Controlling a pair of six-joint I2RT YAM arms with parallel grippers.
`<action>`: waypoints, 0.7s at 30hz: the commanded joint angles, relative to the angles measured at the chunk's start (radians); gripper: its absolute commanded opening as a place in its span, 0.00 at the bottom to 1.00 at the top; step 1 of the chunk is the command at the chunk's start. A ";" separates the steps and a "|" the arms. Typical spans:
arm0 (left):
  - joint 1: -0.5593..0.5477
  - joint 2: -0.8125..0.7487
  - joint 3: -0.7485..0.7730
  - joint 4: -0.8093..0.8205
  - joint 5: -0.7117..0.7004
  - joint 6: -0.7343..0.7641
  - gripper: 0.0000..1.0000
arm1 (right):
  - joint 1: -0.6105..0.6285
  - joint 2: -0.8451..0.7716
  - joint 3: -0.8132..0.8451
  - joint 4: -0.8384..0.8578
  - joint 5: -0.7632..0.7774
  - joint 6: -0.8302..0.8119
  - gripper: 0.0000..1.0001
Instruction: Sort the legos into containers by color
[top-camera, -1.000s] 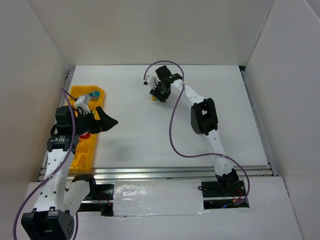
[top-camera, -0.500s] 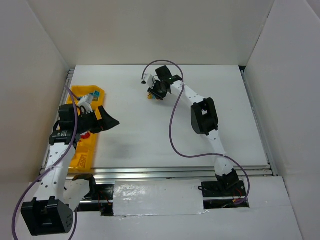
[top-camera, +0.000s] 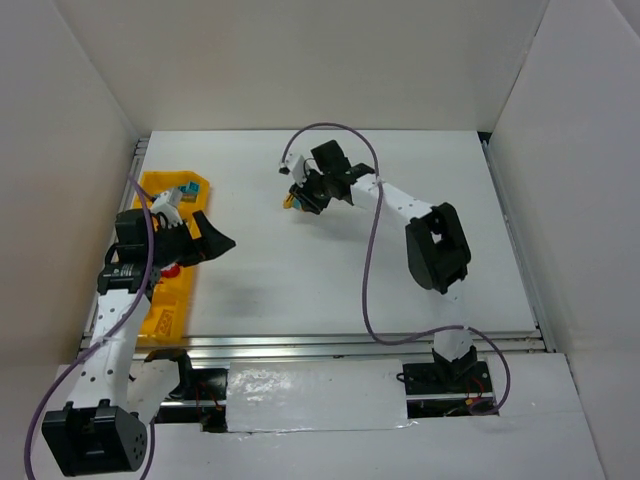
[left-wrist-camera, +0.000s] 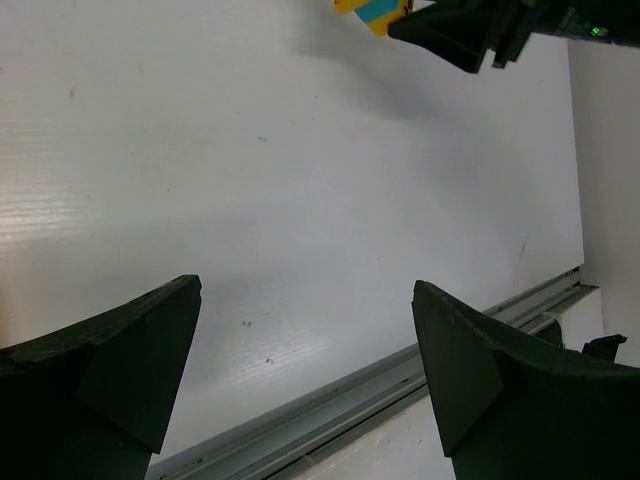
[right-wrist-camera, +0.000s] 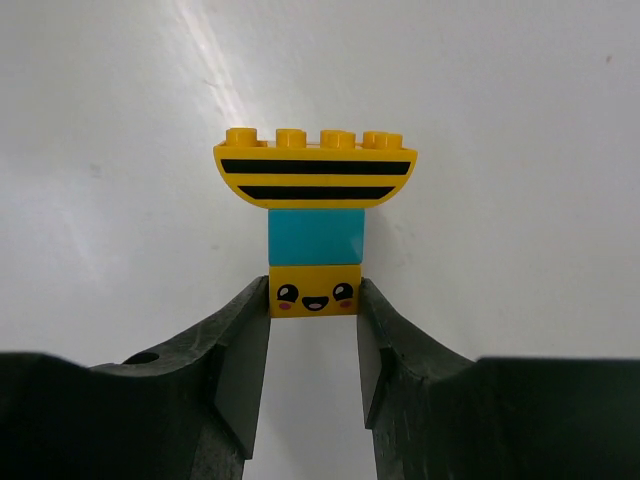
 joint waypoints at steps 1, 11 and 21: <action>0.001 -0.017 0.041 0.052 -0.004 -0.040 0.99 | 0.096 -0.180 -0.069 0.068 0.011 0.080 0.00; -0.005 -0.028 -0.018 0.265 0.269 -0.359 0.99 | 0.422 -0.653 -0.621 0.401 0.234 0.342 0.00; -0.148 -0.145 -0.051 0.161 0.198 -0.390 0.96 | 0.535 -0.770 -0.671 0.407 0.281 0.377 0.00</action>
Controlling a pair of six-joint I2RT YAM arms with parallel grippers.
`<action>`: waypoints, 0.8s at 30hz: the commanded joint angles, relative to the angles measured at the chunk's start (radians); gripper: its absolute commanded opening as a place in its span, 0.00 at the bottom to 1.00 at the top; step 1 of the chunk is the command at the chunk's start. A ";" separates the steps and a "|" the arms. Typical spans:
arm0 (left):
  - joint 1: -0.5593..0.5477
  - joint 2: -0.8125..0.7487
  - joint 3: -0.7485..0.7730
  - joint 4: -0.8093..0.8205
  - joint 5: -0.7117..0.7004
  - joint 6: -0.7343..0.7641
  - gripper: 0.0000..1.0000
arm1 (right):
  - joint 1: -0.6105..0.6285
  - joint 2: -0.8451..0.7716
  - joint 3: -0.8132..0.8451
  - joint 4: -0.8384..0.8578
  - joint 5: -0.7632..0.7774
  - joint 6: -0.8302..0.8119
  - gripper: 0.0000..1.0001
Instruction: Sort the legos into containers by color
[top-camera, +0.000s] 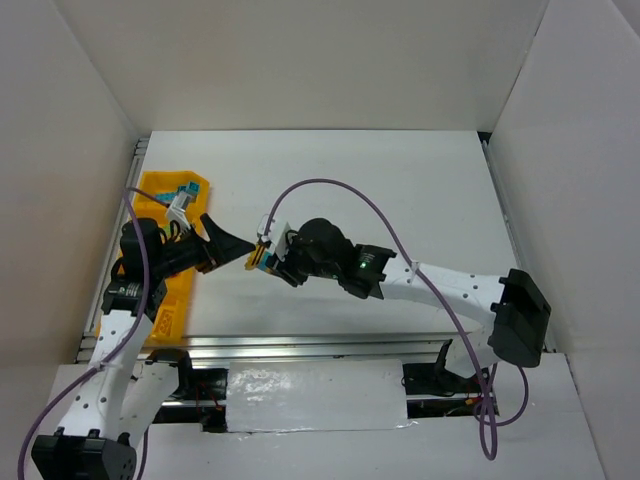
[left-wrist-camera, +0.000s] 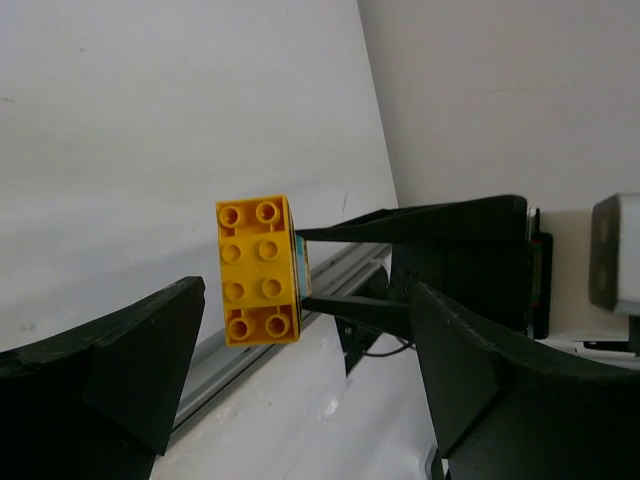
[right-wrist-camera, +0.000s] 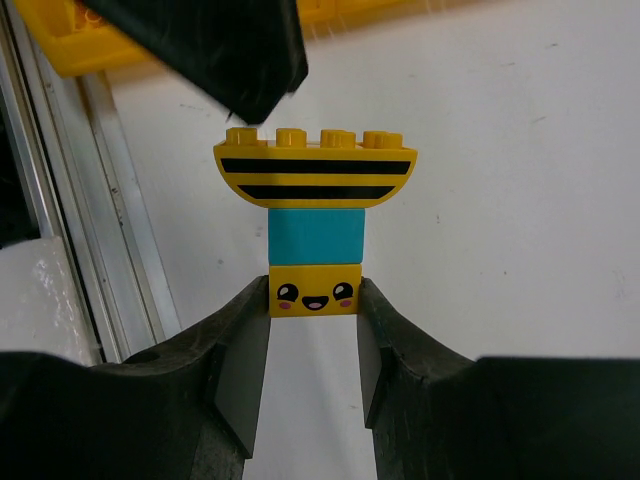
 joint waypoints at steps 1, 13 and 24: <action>-0.050 -0.016 0.019 -0.031 -0.010 -0.002 0.95 | 0.020 -0.068 0.005 0.068 0.053 0.025 0.00; -0.132 0.001 0.011 0.024 -0.042 -0.035 0.73 | 0.060 -0.067 0.034 0.065 0.059 0.005 0.00; -0.146 0.039 0.013 0.065 -0.004 -0.027 0.18 | 0.091 -0.079 0.005 0.110 0.034 -0.012 0.00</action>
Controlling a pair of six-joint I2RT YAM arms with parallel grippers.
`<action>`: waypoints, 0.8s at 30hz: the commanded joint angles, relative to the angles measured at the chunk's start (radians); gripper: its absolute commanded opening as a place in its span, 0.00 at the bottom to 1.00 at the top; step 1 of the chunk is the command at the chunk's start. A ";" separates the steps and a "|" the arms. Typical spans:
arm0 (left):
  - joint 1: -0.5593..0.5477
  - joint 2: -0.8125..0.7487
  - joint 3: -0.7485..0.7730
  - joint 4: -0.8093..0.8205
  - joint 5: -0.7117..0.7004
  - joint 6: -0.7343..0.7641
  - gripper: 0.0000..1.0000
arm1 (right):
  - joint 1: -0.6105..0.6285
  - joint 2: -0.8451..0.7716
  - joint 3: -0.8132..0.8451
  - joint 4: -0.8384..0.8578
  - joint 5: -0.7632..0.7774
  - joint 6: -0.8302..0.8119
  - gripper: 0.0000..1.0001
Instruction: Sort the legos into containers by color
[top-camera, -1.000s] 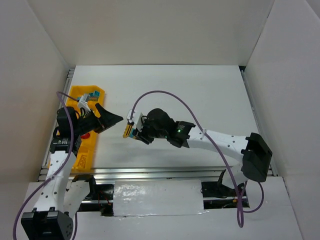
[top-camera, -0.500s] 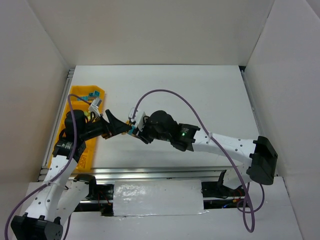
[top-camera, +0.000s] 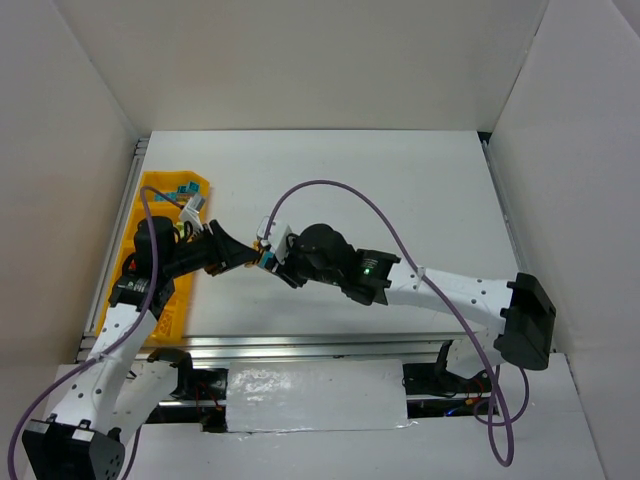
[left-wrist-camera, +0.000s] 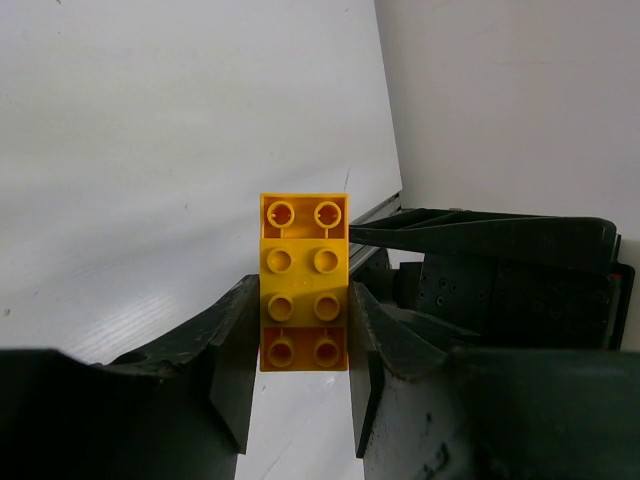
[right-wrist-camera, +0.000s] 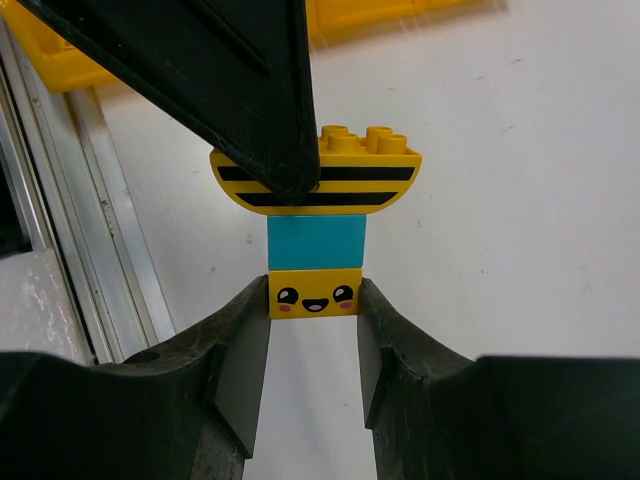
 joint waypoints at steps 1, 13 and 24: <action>-0.018 0.001 0.015 0.082 0.060 0.000 0.09 | 0.039 -0.037 0.003 0.109 -0.062 -0.014 0.00; -0.018 -0.050 0.053 0.170 0.100 0.031 0.00 | -0.197 -0.175 -0.116 0.254 -0.460 0.331 1.00; -0.019 -0.119 0.035 0.403 0.321 0.038 0.00 | -0.430 -0.168 -0.296 0.834 -0.890 0.979 1.00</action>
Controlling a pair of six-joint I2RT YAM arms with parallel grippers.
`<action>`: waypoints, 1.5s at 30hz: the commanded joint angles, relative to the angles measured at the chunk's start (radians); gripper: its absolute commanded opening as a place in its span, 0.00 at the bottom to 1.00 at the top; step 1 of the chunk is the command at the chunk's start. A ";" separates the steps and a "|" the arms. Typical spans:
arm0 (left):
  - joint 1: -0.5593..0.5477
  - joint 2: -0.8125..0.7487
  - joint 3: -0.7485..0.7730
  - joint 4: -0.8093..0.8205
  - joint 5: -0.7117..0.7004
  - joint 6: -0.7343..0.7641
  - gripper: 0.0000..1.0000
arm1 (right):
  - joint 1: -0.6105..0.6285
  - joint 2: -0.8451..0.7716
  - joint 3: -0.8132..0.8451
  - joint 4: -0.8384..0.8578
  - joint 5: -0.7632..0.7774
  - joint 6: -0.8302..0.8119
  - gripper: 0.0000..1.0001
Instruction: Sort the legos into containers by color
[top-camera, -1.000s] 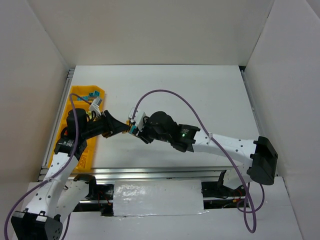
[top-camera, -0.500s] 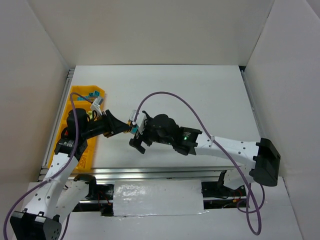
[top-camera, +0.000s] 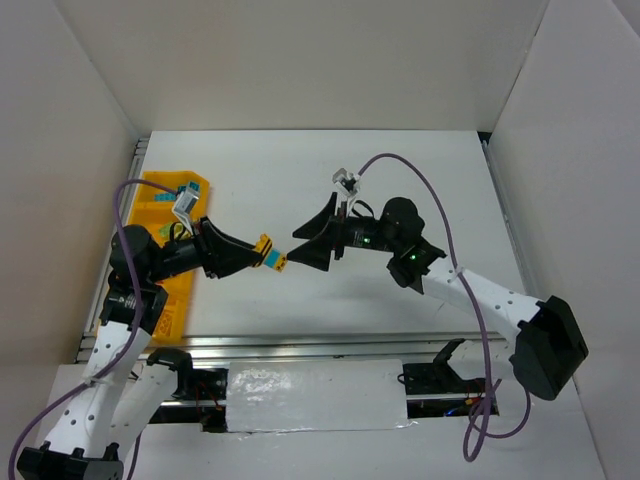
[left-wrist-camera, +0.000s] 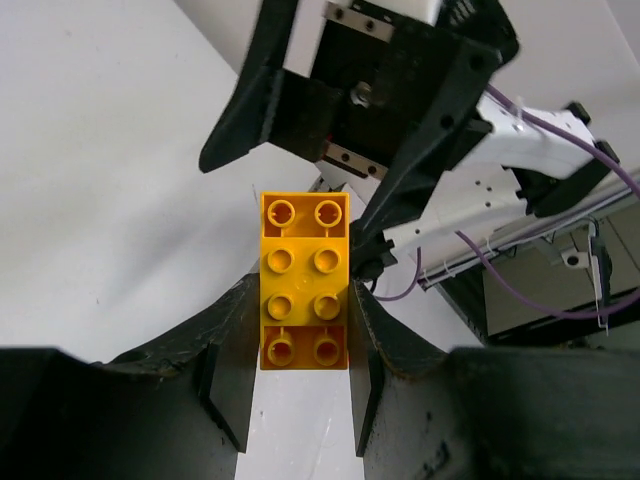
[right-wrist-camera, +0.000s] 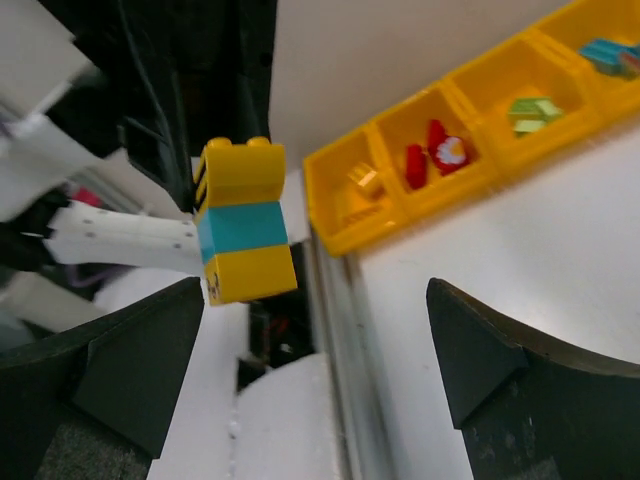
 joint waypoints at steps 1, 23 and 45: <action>-0.005 -0.018 0.041 0.054 0.069 0.059 0.00 | -0.023 0.059 -0.007 0.400 -0.247 0.315 1.00; -0.006 -0.005 0.030 0.110 0.092 0.001 0.00 | 0.081 0.304 0.097 0.725 -0.304 0.535 0.72; 0.064 0.054 0.183 -0.160 -0.023 0.168 0.00 | -0.003 0.406 0.047 0.841 -0.630 0.531 0.00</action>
